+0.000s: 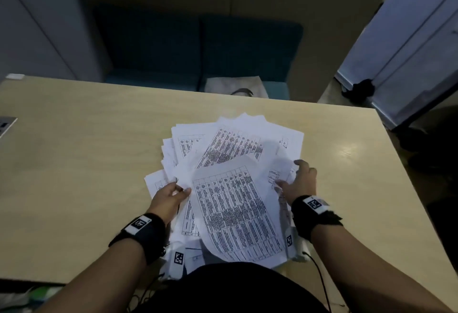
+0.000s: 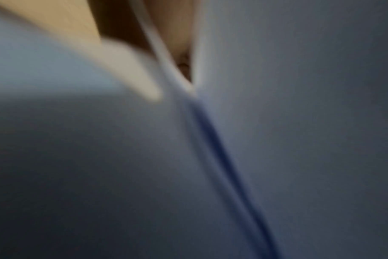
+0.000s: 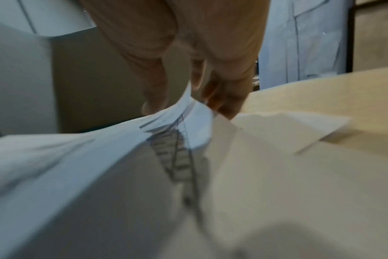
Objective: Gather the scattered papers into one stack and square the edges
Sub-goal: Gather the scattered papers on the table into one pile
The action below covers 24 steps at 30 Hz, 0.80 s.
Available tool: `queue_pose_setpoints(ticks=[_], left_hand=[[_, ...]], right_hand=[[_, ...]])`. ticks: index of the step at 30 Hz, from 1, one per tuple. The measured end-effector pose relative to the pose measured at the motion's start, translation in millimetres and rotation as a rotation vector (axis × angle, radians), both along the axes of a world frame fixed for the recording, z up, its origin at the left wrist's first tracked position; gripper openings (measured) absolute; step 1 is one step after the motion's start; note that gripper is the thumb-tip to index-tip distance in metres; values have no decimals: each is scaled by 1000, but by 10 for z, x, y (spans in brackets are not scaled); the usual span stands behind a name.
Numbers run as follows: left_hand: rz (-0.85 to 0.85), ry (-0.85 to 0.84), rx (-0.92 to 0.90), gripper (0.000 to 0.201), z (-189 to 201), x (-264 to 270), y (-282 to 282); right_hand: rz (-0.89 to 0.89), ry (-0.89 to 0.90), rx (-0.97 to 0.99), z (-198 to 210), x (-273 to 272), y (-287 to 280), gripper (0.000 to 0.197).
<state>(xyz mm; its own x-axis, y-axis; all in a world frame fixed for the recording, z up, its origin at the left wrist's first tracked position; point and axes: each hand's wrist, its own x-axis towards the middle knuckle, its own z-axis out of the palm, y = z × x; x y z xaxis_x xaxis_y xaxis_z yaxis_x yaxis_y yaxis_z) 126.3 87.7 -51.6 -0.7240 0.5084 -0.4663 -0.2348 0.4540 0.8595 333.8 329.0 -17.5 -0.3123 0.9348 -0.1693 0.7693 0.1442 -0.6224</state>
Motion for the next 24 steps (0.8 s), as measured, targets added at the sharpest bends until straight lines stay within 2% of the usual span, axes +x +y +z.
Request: queue_pose_setpoints(ticks=[2, 5, 6, 9, 11, 14, 18, 22, 24], left_hand=[[-10, 1, 12, 25, -49, -15, -6], [-13, 2, 24, 25, -65, -20, -10], [-13, -13, 36, 25, -63, -11, -10], [-35, -13, 34, 28, -83, -22, -16], [-50, 27, 6, 30, -79, -37, -17], [-58, 21, -43, 31, -104, -45, -34], [-46, -31, -52, 30, -116, -39, -53], [-48, -28, -36, 24, -6, 40, -36], [-75, -28, -24, 17, 1, 48, -50]], right_hand=[[47, -88, 90, -43, 29, -58, 52], [279, -209, -179, -115, -3, -183, 51], [306, -238, -253, -141, -25, -220, 52], [321, -293, -282, -174, -96, -272, 50], [212, -227, -265, -169, -116, -239, 41], [-48, -47, -256, -89, -114, -111, 14], [-115, 35, -331, -43, -323, -10, 28], [-93, 70, -372, -51, -632, -140, 24], [-176, 119, -414, -71, -729, -213, 31]])
